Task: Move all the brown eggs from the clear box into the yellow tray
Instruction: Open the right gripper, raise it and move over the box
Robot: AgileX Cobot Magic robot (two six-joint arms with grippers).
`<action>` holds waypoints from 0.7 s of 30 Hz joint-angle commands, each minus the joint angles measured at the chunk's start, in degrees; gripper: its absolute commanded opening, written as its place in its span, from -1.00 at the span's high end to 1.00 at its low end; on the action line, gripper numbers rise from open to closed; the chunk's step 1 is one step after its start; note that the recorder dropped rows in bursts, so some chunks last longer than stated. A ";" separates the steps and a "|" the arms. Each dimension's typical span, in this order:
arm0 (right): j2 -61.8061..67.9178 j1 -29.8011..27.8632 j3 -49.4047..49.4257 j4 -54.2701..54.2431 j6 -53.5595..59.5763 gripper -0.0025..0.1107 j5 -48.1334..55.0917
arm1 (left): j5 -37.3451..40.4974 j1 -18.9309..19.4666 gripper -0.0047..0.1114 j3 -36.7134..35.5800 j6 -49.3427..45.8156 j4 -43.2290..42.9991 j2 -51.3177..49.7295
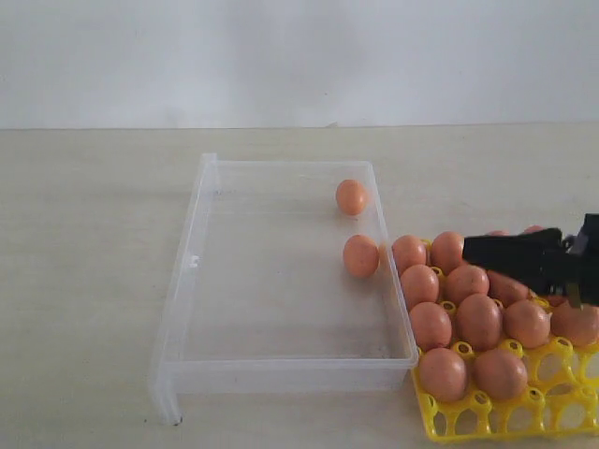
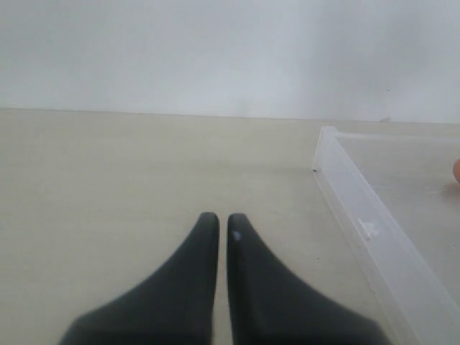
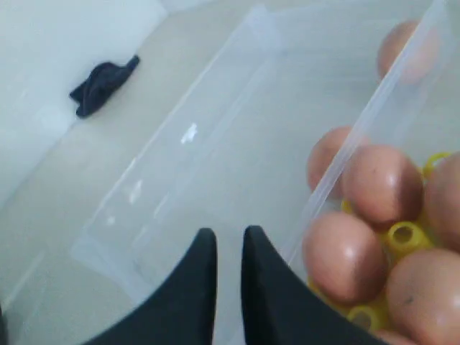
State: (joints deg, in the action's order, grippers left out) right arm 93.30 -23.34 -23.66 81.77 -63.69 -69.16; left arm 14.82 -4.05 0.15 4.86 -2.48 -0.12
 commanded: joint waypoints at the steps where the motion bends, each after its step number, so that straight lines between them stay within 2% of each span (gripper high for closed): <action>1: -0.46 0.61 -3.15 -18.22 -10.55 0.96 -0.80 | -0.39 0.19 0.85 -0.15 -0.13 0.14 0.12; 3: -2.49 3.89 -7.88 -21.00 -12.23 0.96 -0.80 | -0.39 0.19 0.85 -0.15 -0.13 0.14 0.12; 7: -7.16 14.22 -20.44 -18.70 -5.37 0.96 0.55 | -0.39 0.19 0.85 -0.15 -0.13 0.14 0.12; 10: -10.06 25.65 -30.24 -4.24 -6.51 0.96 28.51 | -0.39 0.19 0.85 -0.15 -0.13 0.14 0.12; 12: -9.90 35.53 -35.75 15.56 -17.05 0.96 55.17 | -0.39 0.19 0.85 -0.15 -0.13 0.14 0.12; 14: -8.44 42.19 -38.32 18.18 -22.80 0.96 76.11 | -0.39 0.19 0.85 -0.15 -0.13 0.14 0.12; 16: -6.64 45.50 -40.95 17.94 -18.88 0.96 82.56 | -0.39 0.19 0.85 -0.15 -0.13 0.14 0.12; 19: -3.07 46.67 -45.77 -1.38 -3.26 0.96 81.70 | -0.28 0.19 0.85 -0.15 -0.13 0.14 0.12; 21: 0.29 46.81 -49.81 -23.20 20.10 0.96 88.45 | -0.28 0.19 0.85 -0.15 -0.13 0.14 0.12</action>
State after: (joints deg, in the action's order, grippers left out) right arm 89.93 22.95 -69.26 81.68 -67.97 10.52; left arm 14.82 -4.05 0.15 4.86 -2.48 -0.12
